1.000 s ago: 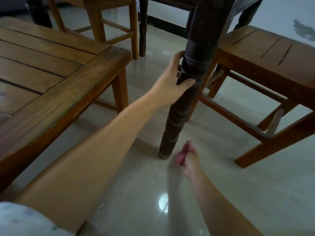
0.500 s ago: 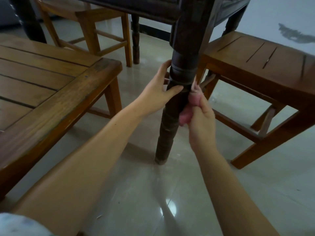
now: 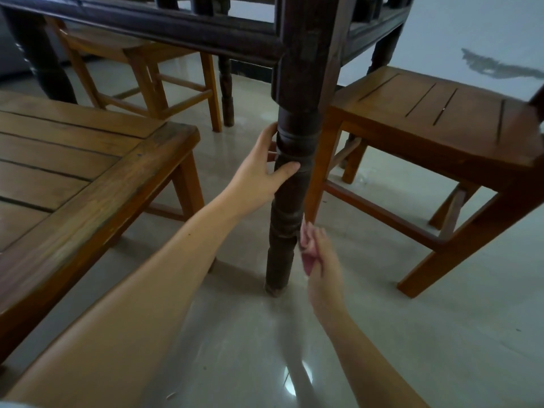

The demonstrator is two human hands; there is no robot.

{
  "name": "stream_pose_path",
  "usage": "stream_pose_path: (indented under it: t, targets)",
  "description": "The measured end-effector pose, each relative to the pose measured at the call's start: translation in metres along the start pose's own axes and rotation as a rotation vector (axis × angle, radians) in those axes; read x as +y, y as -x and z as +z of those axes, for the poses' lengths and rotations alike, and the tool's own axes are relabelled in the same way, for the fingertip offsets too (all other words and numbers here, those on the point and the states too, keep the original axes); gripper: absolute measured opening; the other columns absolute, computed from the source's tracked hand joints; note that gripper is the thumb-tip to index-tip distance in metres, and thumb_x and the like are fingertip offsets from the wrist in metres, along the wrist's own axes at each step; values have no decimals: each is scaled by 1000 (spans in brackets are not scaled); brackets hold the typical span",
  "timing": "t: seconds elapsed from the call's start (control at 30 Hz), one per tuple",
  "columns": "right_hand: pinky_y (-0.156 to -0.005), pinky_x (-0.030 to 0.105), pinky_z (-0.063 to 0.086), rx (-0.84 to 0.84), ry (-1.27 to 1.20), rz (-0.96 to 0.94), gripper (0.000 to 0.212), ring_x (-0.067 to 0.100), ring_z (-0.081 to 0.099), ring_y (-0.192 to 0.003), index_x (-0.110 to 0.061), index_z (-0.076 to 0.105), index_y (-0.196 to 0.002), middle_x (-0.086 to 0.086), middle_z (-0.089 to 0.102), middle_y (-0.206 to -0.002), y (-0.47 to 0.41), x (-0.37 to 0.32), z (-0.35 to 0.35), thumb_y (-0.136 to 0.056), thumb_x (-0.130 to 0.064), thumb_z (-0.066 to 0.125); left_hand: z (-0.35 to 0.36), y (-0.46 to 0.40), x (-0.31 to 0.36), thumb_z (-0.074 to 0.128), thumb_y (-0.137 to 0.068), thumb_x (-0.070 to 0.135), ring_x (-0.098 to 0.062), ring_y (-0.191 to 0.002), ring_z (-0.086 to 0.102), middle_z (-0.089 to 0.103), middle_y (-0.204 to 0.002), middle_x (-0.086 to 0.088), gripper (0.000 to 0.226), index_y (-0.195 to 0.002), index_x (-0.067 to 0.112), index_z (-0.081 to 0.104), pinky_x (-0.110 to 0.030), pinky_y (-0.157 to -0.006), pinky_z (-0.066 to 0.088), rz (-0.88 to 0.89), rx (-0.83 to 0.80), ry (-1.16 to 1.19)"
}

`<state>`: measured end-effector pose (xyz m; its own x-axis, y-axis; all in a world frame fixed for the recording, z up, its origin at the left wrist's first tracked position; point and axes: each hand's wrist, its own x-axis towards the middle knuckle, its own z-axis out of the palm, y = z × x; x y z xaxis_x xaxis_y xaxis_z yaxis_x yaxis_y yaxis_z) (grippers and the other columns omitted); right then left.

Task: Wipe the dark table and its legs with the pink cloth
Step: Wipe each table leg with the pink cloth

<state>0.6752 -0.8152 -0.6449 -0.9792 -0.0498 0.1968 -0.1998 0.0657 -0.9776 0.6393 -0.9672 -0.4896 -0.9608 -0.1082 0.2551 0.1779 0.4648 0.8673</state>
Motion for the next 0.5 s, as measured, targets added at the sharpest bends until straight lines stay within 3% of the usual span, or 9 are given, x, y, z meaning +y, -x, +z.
stream_pose_path:
  t: [0.03,0.1,0.17,0.23,0.27,0.33,0.4,0.47,0.5]
  targets:
    - [-106,41,40,69,-105,-2,32,9,57,-109,-27,56,-117,-5,59,-115,-12,-18,0,-96,-6,43,0,0,0,59,-86,17,-18,-124,41,44,-135,-5,67,-141,21,21,-28,-86,39,4,3,0]
    - [-104,33,43,218,-75,-35,48,5,52,-119,-39,42,-128,-10,53,-130,-37,-47,1,-96,-3,39,0,1,1,59,-86,17,-17,-125,41,44,-136,-4,67,-141,21,21,-30,-90,38,11,6,8]
    - [-101,20,42,144,21,-163,50,-6,49,-117,-39,38,-131,-19,54,-128,-47,-67,12,-97,-3,37,1,2,1,59,-87,17,-16,-124,40,43,-137,-4,66,-141,20,21,-31,-94,36,9,16,7]
    - [-93,14,44,98,176,-254,39,-3,54,-114,-34,48,-126,-2,62,-118,-44,-59,23,-99,-8,37,2,3,1,59,-87,17,-15,-124,40,43,-137,-3,66,-141,20,22,-32,-96,36,8,31,-13]
    - [-93,16,45,65,203,-242,34,4,55,-114,-33,51,-125,7,61,-115,-36,-52,25,-100,-13,39,3,3,2,59,-87,17,-16,-125,41,43,-138,-3,66,-141,20,22,-33,-97,36,5,37,-21]
    - [-98,22,38,23,318,-170,24,9,54,-116,-38,57,-118,-1,62,-122,-21,-25,22,-97,-31,46,4,2,3,59,-87,17,-17,-126,41,43,-138,-3,65,-141,20,23,-34,-98,36,-5,42,-17]
    - [-97,22,32,-34,391,-121,28,8,51,-118,-39,59,-119,-6,59,-126,-12,-2,18,-94,-44,47,5,1,3,59,-87,17,-18,-126,41,43,-138,-3,65,-141,19,23,-32,-96,36,-2,44,-23]
    - [-94,19,31,-122,395,-145,38,3,50,-115,-29,55,-128,-9,59,-125,-3,16,11,-96,-46,43,5,0,1,59,-87,17,-17,-126,41,43,-137,-3,65,-141,19,23,-28,-92,36,4,46,-27]
    - [-92,19,34,-139,399,-136,39,3,54,-103,-19,58,-122,-6,63,-112,0,29,6,-96,-44,43,4,0,0,59,-87,18,-15,-125,41,43,-137,-2,65,-141,19,22,-27,-91,36,7,44,-26]
